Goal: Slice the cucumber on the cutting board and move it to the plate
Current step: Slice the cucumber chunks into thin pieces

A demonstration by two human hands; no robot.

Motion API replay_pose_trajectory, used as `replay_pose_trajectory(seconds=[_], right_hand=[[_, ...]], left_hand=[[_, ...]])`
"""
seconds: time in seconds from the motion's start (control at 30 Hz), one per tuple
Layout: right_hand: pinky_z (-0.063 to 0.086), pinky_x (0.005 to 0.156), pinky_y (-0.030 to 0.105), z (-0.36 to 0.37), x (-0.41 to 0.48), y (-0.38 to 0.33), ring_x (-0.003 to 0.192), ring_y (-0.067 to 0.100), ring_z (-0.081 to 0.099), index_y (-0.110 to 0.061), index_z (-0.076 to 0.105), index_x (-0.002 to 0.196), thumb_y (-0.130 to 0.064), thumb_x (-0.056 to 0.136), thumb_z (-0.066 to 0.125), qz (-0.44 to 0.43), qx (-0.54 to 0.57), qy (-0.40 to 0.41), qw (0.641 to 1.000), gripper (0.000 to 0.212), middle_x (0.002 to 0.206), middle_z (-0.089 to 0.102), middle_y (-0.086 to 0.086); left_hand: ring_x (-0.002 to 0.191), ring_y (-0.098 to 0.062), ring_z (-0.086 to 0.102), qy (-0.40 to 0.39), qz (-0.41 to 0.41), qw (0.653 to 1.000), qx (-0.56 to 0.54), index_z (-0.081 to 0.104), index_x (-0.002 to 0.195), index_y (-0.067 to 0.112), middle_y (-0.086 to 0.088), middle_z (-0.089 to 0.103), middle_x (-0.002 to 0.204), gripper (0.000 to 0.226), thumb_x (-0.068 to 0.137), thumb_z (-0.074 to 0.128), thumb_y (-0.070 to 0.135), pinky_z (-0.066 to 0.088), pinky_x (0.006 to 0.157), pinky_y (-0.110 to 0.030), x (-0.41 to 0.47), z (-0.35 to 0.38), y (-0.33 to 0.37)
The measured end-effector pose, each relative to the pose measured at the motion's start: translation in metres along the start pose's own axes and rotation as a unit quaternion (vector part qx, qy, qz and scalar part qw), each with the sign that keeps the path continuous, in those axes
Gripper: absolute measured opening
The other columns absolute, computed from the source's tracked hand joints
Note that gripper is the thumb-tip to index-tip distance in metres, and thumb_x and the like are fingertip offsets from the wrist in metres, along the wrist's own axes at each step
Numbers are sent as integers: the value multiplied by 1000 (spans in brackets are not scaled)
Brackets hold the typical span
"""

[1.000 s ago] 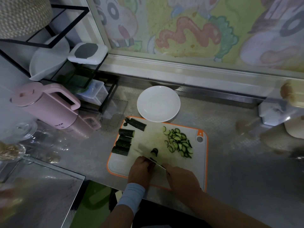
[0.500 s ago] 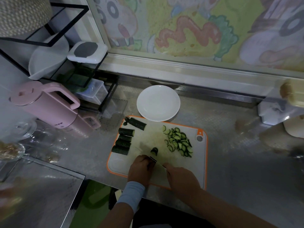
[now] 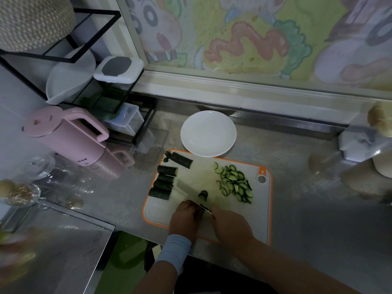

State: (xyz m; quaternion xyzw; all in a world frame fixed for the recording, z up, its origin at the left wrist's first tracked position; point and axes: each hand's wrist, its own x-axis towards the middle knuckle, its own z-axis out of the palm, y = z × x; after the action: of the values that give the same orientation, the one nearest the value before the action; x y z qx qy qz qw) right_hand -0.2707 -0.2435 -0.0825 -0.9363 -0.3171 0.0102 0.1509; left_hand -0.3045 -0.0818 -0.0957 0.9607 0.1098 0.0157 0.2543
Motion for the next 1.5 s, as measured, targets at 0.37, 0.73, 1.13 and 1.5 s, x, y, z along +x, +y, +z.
replay_pose_trajectory(seconds=[0.37,0.73,1.13,1.5], right_hand=[[14,41,24,-8,-26,15,35,6,44,-25,56,90,-31,61,79,12,-66,-37,997,37,46,48,-6],[41,39,21,7,13,-2,47,10,59,-15,51,107,-24,75,45,2,27,-7,1000,33,61,63,-4],[25,59,29,-23,-17,11,68,18,53,-19,53,112,-28,98,43,50,20,-122,991,19,86,64,1],[38,35,20,6,2,7,43,11,57,-18,64,90,-21,73,54,-5,-10,-37,999,20,56,59,-4]], left_hand=[[77,-21,64,3,1,1000,1,76,87,19,-2,68,89,14,73,78,18,51,64,-24,0,2,-3],[83,-19,60,9,0,1000,-12,74,87,18,-1,66,87,9,78,72,19,40,65,-18,-2,1,-1],[77,-20,64,15,-12,1000,-17,75,84,18,-1,66,89,10,74,77,19,49,65,-22,-2,6,-5],[74,-18,60,57,46,997,-18,76,79,17,1,68,82,8,71,75,15,44,67,-21,-1,7,-4]])
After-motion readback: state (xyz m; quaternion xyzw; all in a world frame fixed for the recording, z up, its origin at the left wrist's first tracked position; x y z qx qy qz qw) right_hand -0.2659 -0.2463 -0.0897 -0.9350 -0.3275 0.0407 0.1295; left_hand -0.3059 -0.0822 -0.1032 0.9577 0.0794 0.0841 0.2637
